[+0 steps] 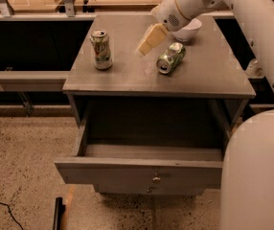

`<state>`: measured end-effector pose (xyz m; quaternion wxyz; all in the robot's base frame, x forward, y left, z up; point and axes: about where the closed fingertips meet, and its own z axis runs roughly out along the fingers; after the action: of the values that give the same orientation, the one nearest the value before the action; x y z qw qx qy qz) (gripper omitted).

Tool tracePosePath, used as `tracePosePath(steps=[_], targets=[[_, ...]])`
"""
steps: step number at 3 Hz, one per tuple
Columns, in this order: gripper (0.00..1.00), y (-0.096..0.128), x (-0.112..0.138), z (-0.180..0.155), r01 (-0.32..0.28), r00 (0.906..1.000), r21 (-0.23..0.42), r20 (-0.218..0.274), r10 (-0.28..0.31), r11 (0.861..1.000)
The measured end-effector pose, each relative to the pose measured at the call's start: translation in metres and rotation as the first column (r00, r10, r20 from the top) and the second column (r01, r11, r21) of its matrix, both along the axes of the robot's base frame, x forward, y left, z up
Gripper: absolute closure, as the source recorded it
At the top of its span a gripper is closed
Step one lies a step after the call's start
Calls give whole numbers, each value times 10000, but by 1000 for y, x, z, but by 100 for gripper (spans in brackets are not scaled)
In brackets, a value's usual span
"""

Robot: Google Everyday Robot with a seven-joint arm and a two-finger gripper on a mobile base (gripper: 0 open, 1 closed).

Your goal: Place 7up can into top drawer

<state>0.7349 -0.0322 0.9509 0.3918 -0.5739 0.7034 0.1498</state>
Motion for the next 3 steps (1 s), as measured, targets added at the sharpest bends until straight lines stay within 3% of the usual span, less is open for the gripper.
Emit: tracePosePath(steps=[1, 2, 3], targets=[[0, 6, 1, -3, 231, 9997, 420, -65, -229, 9988], [0, 26, 10, -9, 635, 9978, 1181, -248, -609, 9910], [0, 49, 22, -14, 852, 9948, 1284, -674, -770, 9880]])
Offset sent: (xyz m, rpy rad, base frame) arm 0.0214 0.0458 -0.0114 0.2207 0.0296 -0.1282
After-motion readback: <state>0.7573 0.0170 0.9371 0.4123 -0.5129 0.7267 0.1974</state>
